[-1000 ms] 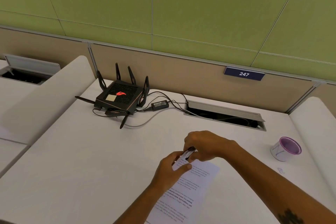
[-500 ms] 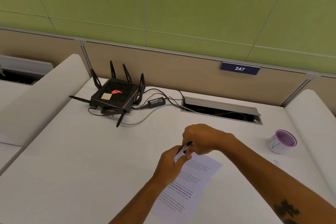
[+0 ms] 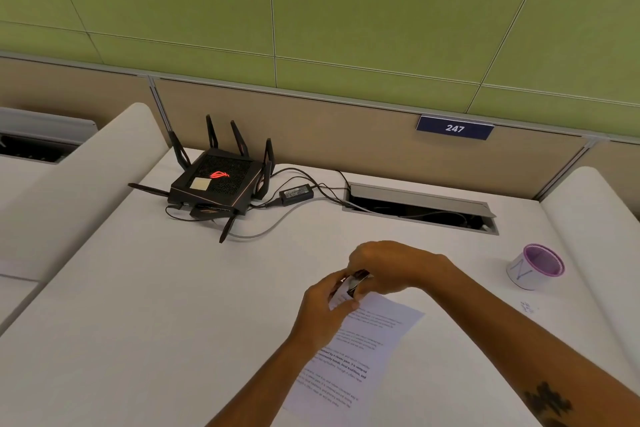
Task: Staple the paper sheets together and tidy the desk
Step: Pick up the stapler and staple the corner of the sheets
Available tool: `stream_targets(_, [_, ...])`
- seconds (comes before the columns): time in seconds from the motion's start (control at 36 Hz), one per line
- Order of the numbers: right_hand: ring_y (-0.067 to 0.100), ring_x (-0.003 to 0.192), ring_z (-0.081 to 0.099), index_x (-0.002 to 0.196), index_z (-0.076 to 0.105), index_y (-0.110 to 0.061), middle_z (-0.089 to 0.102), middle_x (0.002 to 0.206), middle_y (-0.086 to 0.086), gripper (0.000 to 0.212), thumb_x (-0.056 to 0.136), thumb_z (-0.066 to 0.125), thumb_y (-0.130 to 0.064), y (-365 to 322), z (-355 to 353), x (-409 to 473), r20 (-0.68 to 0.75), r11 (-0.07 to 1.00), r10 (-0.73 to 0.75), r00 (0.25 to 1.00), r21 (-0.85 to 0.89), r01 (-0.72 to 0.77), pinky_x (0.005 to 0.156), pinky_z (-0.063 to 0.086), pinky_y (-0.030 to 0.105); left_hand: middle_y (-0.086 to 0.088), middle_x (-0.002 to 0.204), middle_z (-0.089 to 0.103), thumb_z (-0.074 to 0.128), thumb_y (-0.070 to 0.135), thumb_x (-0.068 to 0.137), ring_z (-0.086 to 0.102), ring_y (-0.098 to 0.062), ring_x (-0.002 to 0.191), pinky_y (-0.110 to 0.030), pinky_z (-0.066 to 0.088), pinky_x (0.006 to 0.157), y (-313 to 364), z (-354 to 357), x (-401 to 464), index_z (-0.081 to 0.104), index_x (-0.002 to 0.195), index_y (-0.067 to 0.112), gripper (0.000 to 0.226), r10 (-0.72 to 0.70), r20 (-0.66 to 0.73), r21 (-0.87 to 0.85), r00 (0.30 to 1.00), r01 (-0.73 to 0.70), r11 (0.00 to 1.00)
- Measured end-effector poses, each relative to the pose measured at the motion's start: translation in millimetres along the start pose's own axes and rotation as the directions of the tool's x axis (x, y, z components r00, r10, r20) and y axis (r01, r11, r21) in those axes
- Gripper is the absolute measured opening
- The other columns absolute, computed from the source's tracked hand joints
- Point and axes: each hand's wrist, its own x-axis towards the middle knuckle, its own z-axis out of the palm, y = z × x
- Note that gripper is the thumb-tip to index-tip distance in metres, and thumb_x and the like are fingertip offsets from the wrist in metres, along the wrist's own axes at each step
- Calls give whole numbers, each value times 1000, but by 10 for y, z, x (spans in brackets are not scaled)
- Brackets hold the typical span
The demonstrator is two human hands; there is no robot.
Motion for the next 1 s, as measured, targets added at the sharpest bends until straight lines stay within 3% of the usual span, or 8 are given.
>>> stream_targets(0.08, [15, 97, 63, 126, 68, -23, 70, 114, -4, 40, 91, 74, -43, 45, 45, -18, 12, 995, 9, 1000, 101, -10, 82, 52, 26, 17, 130, 73, 75, 39, 97, 74, -13, 114, -11, 59, 85, -70, -19, 23, 62, 137, 41, 41, -16, -46, -38, 999, 14, 999])
stream_targets(0.19, [16, 110, 60, 131, 60, -29, 66, 130, -7, 44, 91, 74, -42, 138, 74, -54, -38, 981, 78, 996, 181, -70, 94, 52, 31, 15, 135, 61, 77, 23, 97, 63, -10, 120, -4, 54, 78, -110, -51, 41, 55, 151, 30, 58, -63, -57, -27, 996, 62, 998])
stream_targets(0.31, [15, 115, 64, 130, 52, -35, 65, 132, -7, 46, 92, 76, -33, 240, 102, -137, -159, 894, 210, 965, 430, -124, 100, 55, 38, 12, 129, 69, 75, 26, 99, 73, -19, 110, -19, 64, 80, -116, -84, 43, 62, 136, 37, 40, -105, -85, -44, 991, 102, 994])
stream_targets(0.42, [10, 119, 65, 132, 53, -30, 66, 127, -6, 41, 96, 72, -22, 158, 204, -210, -336, 719, 367, 867, 694, -36, 102, 55, 34, 2, 113, 77, 71, 33, 101, 78, -23, 95, -30, 68, 77, -58, -104, 44, 68, 113, 35, 12, -160, -138, -92, 977, 148, 985])
stream_targets(0.5, [4, 108, 68, 124, 58, -27, 70, 115, -8, 33, 95, 73, -21, -57, 364, -249, -460, 613, 505, 730, 787, 71, 92, 55, 21, 3, 104, 80, 71, 32, 102, 80, -23, 89, -35, 69, 77, 4, -109, 42, 72, 108, 31, 6, -191, -185, -166, 964, 160, 973])
stream_targets(0.58, [-1, 95, 68, 111, 63, -23, 72, 102, -11, 26, 91, 78, -19, -368, 562, -296, -491, 536, 633, 599, 836, 119, 77, 51, 8, 0, 99, 82, 73, 27, 101, 81, -24, 87, -42, 69, 80, 81, -111, 40, 76, 106, 28, 6, -226, -226, -265, 948, 164, 950])
stream_targets(0.67, [3, 85, 68, 101, 66, -24, 71, 93, -9, 20, 88, 81, -23, -646, 771, -298, -483, 503, 682, 549, 855, 128, 72, 51, 10, -3, 100, 83, 74, 25, 101, 81, -29, 90, -48, 69, 84, 156, -111, 30, 78, 108, 23, 9, -243, -246, -359, 938, 144, 922])
stream_targets(1.0, [0, 108, 67, 124, 69, -24, 72, 115, -16, 35, 90, 78, -25, -932, 834, -264, -638, 611, 638, 431, 760, 221, 86, 56, 12, -5, 106, 84, 70, 25, 99, 80, -27, 105, -46, 66, 92, 575, -18, -131, 83, 111, 21, 18, -158, -214, -540, 964, 18, 841])
